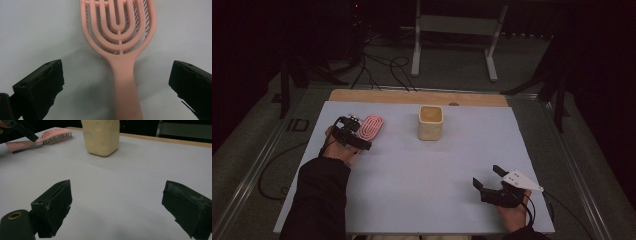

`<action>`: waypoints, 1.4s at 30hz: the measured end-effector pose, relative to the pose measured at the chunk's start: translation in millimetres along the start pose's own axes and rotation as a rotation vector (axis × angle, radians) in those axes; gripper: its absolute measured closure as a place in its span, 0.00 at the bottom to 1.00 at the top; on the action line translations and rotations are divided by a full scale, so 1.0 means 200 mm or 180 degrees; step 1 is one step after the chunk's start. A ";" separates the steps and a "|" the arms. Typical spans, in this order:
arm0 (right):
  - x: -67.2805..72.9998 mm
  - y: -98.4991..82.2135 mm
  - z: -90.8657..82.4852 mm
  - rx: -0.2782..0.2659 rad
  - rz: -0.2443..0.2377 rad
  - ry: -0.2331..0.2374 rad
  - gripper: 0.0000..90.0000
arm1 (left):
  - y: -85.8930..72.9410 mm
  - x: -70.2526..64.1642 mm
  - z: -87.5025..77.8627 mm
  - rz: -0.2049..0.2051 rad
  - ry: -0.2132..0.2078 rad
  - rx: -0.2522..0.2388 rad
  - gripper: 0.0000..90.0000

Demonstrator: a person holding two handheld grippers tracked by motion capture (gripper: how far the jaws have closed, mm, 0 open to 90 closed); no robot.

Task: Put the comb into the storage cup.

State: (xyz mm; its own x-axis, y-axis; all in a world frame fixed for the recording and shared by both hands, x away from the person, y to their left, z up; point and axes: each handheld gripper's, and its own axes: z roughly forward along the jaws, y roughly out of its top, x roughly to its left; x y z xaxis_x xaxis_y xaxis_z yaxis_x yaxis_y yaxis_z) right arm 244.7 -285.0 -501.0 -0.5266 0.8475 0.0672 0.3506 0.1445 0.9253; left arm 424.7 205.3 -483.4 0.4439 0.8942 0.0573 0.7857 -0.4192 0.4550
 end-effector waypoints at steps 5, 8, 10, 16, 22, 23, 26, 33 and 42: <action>0.00 0.00 0.00 0.0009 -0.0004 0.0000 0.10 | 0.00 0.01 0.02 -0.0043 -0.0057 0.0108 0.03; 0.00 0.00 0.00 0.0014 -0.0001 -0.0003 0.10 | 0.00 0.01 0.03 -0.0078 -0.0098 0.0154 0.05; 0.00 0.00 0.00 0.0009 -0.0001 -0.0001 0.10 | 0.00 0.01 0.04 -0.0075 -0.0119 0.0156 0.08; 0.00 0.00 0.01 0.0022 -0.0003 0.0001 0.10 | 0.00 -0.01 0.07 -0.0075 -0.0064 0.0237 0.26; 0.00 0.00 0.01 0.0033 -0.0003 0.0007 0.10 | 0.01 -0.01 0.09 -0.0162 -0.0162 0.0283 0.44; 0.00 0.00 0.01 0.0037 -0.0008 0.0008 0.10 | 0.01 -0.01 0.09 -0.0171 -0.0172 0.0284 0.47; 0.00 0.00 0.01 0.0046 -0.0022 0.0018 0.10 | 0.01 0.00 0.08 -0.0168 -0.0178 0.0313 0.56; 0.00 0.00 0.02 0.0061 -0.0024 0.0010 0.10 | 0.01 0.00 0.08 -0.0110 -0.0183 0.0294 0.69; 0.00 0.00 0.02 0.0067 -0.0025 0.0011 0.10 | 0.01 -0.02 0.07 -0.0075 -0.0209 0.0277 0.78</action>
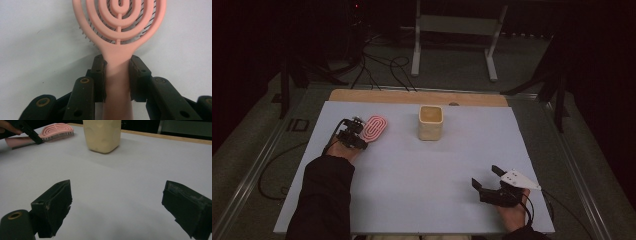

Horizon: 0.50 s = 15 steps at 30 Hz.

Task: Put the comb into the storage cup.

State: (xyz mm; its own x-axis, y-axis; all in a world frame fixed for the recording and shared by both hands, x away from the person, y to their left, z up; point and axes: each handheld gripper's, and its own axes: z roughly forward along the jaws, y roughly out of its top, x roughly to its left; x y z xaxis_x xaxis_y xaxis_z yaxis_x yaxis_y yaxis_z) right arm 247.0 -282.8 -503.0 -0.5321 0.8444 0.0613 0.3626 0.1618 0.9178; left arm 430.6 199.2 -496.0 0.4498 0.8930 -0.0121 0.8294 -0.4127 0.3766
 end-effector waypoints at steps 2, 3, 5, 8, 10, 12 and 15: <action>0.00 0.00 0.00 0.0004 0.0000 0.0000 0.10 | 0.00 0.00 0.00 -0.0010 -0.0008 0.0004 0.78; 0.00 0.00 0.00 0.0005 0.0001 -0.0003 0.10 | 0.00 0.00 0.00 -0.0012 -0.0008 0.0009 0.78; 0.00 0.00 0.00 0.0004 0.0001 0.0000 0.10 | 0.00 0.00 0.00 -0.0017 -0.0013 0.0010 0.78; 0.00 0.00 0.00 0.0005 0.0001 -0.0001 0.10 | 0.00 0.00 0.00 -0.0022 -0.0020 0.0011 0.78; 0.00 0.00 0.00 0.0003 -0.0001 -0.0005 0.10 | 0.00 0.00 0.00 -0.0021 -0.0017 0.0005 0.78; 0.00 0.00 0.00 -0.0001 0.0000 -0.0003 0.10 | 0.00 0.00 0.00 -0.0026 -0.0023 -0.0004 0.78; 0.00 0.00 0.00 -0.0001 0.0002 -0.0001 0.10 | 0.00 -0.01 0.00 -0.0016 -0.0023 -0.0025 0.78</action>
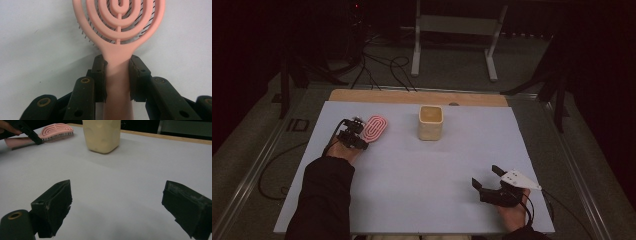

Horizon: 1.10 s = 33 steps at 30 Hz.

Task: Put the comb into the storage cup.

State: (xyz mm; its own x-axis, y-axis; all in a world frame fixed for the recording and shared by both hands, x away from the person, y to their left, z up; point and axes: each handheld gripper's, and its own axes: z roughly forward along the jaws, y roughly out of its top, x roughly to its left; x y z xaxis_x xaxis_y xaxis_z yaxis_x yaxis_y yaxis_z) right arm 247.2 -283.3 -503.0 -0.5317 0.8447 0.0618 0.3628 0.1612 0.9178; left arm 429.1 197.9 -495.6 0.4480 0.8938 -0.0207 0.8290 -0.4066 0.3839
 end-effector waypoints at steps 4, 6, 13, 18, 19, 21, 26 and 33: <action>0.00 0.00 0.00 -0.0001 0.0001 0.0000 0.10 | 0.00 -0.01 0.00 0.0013 -0.0009 -0.0020 0.78; 0.00 0.00 0.00 -0.0001 0.0001 0.0003 0.10 | 0.00 -0.01 0.00 0.0018 -0.0013 -0.0034 0.78; 0.00 0.00 0.00 0.0003 0.0002 0.0006 0.10 | 0.00 -0.03 -0.02 0.0022 -0.0034 -0.0143 0.78; 0.00 0.00 0.00 0.0007 0.0000 0.0012 0.10 | -0.01 -0.04 -0.04 0.0015 -0.0052 -0.0202 0.78; 0.00 0.00 0.00 0.0004 0.0004 0.0013 0.10 | -0.01 -0.04 -0.05 0.0018 -0.0054 -0.0215 0.78; 0.00 0.00 0.00 0.0005 0.0000 0.0010 0.10 | -0.01 -0.05 -0.06 0.0020 -0.0080 -0.0281 0.78; 0.00 0.00 0.01 0.0011 -0.0005 0.0009 0.10 | -0.01 -0.06 -0.11 0.0018 -0.0092 -0.0405 0.78; 0.00 0.00 0.01 0.0011 -0.0006 0.0009 0.10 | -0.02 -0.08 -0.16 0.0038 -0.0075 -0.0586 0.78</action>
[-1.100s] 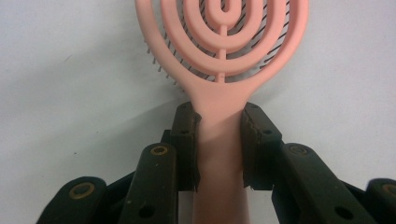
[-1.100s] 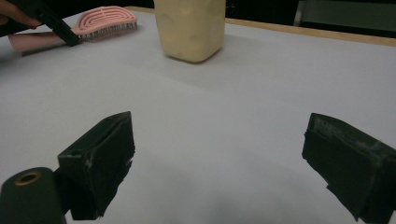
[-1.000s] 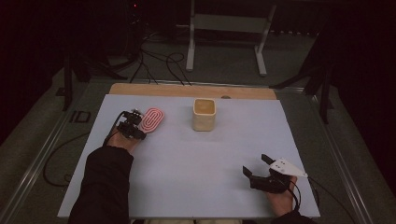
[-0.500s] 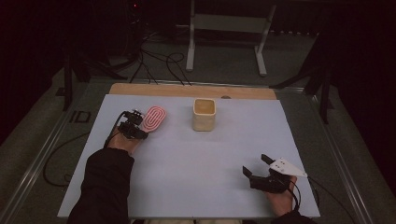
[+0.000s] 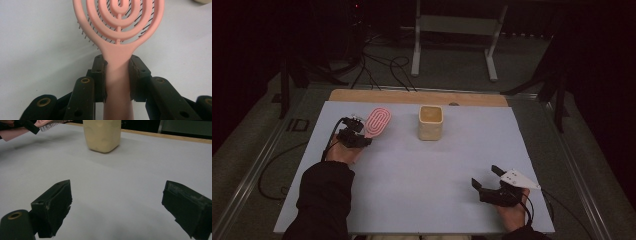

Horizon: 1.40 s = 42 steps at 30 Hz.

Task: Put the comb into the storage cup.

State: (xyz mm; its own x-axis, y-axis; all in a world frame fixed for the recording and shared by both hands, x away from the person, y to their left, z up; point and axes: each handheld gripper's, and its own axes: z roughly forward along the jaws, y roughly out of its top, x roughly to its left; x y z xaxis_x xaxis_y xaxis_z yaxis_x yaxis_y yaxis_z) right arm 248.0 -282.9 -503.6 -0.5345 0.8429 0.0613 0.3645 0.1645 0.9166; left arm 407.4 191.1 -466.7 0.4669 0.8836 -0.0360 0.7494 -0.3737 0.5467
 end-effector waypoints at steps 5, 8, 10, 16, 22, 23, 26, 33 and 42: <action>0.00 0.00 0.00 -0.0003 0.0001 -0.0001 0.10 | 0.00 -0.02 -0.04 0.0018 -0.0012 -0.0137 0.78; 0.00 0.00 0.00 -0.0003 0.0002 0.0000 0.10 | -0.01 -0.04 -0.05 0.0042 0.0003 -0.0195 0.78; 0.00 0.00 0.00 -0.0006 0.0004 0.0004 0.10 | -0.02 -0.05 -0.07 0.0052 -0.0023 -0.0245 0.78; 0.00 0.00 0.00 -0.0002 0.0008 0.0009 0.10 | -0.05 -0.06 -0.08 -0.0007 -0.0140 -0.0405 0.78; 0.00 0.00 0.00 0.0005 0.0009 0.0010 0.10 | -0.08 -0.09 -0.07 0.0010 -0.0195 -0.0472 0.78; 0.00 0.00 0.00 0.0003 0.0007 0.0010 0.10 | -0.08 -0.09 -0.07 0.0029 -0.0198 -0.0477 0.78; 0.00 0.00 0.00 -0.0008 0.0008 0.0013 0.10 | -0.08 -0.12 -0.08 0.0058 -0.0194 -0.0510 0.78; 0.00 0.00 0.00 0.0003 0.0013 0.0015 0.10 | -0.10 -0.15 -0.10 0.0060 -0.0263 -0.0630 0.78; 0.00 0.00 0.00 0.0008 0.0009 0.0018 0.10 | -0.13 -0.19 -0.08 0.0051 -0.0316 -0.0685 0.78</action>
State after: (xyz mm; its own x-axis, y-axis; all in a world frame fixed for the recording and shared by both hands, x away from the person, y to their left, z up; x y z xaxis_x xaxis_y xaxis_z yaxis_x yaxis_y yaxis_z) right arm 248.3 -282.1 -504.2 -0.5378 0.8405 0.0661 0.3680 0.1635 0.9153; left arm 362.4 171.0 -465.0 0.5297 0.8420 -0.1023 0.6291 -0.3091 0.7133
